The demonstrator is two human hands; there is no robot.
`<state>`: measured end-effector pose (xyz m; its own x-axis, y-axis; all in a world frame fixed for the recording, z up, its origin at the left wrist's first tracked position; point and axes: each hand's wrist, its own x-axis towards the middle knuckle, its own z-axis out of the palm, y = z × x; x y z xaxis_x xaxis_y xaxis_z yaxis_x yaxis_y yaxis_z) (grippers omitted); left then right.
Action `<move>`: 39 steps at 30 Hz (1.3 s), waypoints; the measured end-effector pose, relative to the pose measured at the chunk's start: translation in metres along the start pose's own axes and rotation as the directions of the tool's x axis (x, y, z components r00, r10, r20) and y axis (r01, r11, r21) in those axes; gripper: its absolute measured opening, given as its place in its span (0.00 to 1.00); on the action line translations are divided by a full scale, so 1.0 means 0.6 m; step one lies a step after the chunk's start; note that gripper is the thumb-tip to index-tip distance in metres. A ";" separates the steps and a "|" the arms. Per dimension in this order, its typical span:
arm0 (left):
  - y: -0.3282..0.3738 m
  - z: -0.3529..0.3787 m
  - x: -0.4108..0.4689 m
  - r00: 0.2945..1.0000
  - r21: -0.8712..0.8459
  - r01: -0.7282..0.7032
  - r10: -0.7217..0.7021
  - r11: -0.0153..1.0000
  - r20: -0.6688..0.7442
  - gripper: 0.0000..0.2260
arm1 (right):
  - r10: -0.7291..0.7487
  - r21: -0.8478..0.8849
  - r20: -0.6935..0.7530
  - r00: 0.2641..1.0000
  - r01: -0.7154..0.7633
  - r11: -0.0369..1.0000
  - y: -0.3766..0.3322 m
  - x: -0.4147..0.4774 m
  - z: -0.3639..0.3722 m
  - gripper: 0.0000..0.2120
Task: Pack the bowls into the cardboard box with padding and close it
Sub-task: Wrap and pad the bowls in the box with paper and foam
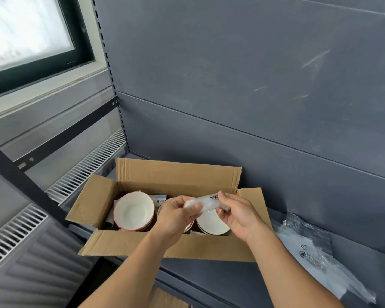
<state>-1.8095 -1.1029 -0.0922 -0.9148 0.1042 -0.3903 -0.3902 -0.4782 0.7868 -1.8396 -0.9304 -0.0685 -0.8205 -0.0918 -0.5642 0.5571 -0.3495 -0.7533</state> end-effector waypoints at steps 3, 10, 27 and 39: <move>0.002 0.002 0.021 0.999 0.014 0.003 -0.002 1.000 -0.032 0.07 | 0.030 -0.020 0.011 0.999 -0.030 0.999 -0.022 0.032 -0.001 0.08; -0.002 -0.013 0.065 0.972 0.499 0.069 0.054 0.864 -0.228 0.11 | -0.150 -0.427 -0.095 0.984 0.096 0.899 -0.067 0.114 -0.037 0.03; -0.096 -0.026 0.145 0.984 0.977 0.154 0.115 -0.146 -0.138 0.27 | -0.317 -0.862 0.035 0.948 0.189 0.470 -0.028 0.214 -0.003 0.05; -0.103 -0.031 0.146 0.970 0.983 0.143 0.214 -0.116 -0.116 0.21 | -0.155 -0.972 0.181 0.971 0.201 0.125 -0.014 0.247 0.050 0.08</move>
<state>-1.8638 -1.0805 -0.1837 -0.9586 -0.1020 -0.2659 -0.1882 0.9275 0.3229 -1.9695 -0.9690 -0.1355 -0.9064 -0.2037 -0.3700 0.0293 0.8436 -0.5362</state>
